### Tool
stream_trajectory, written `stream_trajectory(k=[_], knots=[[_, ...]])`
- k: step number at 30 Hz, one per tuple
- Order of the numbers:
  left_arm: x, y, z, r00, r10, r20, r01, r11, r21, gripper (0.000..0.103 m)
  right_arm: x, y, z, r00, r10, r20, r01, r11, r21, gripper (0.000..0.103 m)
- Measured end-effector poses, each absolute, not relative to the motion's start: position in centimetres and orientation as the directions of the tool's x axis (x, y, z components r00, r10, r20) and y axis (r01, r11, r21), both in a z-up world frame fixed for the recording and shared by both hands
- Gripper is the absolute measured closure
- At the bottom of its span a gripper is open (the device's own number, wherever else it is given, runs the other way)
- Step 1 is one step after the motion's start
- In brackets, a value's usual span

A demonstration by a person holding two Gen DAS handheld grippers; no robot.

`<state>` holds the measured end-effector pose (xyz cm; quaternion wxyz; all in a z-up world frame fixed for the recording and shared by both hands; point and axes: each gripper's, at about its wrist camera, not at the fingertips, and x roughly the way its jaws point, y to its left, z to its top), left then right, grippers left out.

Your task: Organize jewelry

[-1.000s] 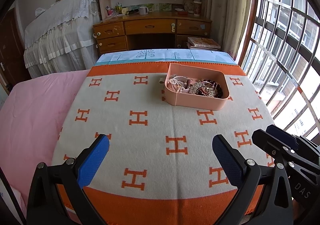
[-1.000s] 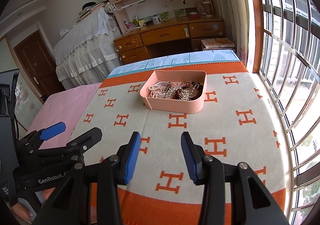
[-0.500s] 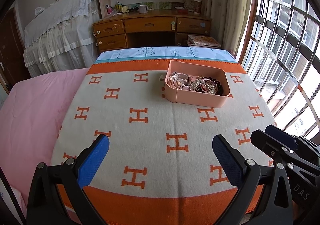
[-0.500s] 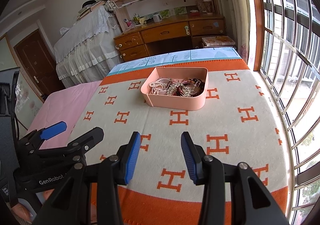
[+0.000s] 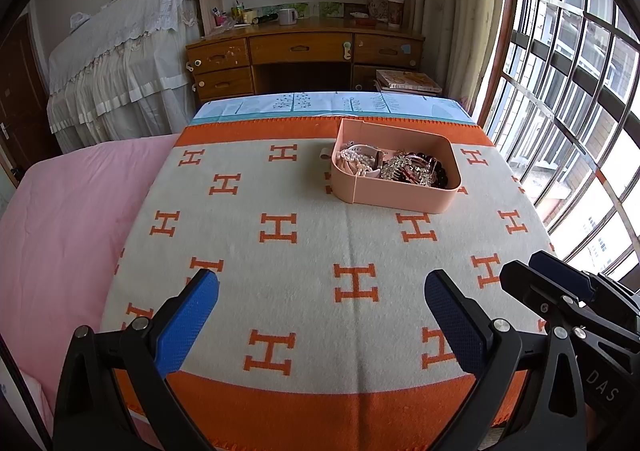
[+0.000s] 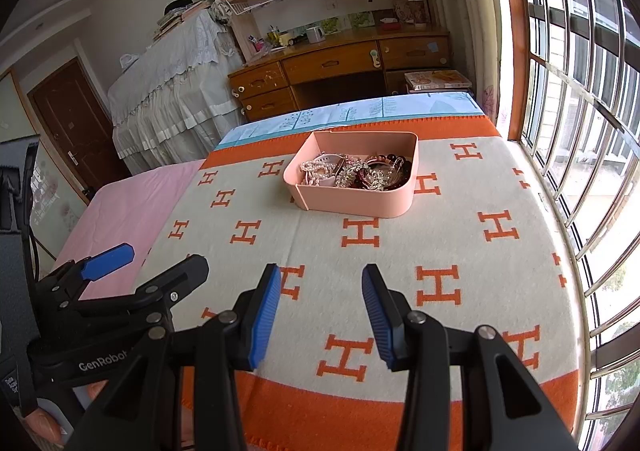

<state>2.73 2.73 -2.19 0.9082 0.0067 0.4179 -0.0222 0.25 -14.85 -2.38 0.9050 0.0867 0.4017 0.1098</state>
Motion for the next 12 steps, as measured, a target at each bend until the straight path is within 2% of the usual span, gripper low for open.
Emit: stream_trajectory(k=[12], knots=[[2.70, 2.77, -2.27, 0.647, -0.036, -0.762, 0.046, 0.999, -0.008, 0.001, 0.25, -14.83, -2.40, 0.652, 0.269, -0.709, -0.129, 0.961, 0.245, 0.060]])
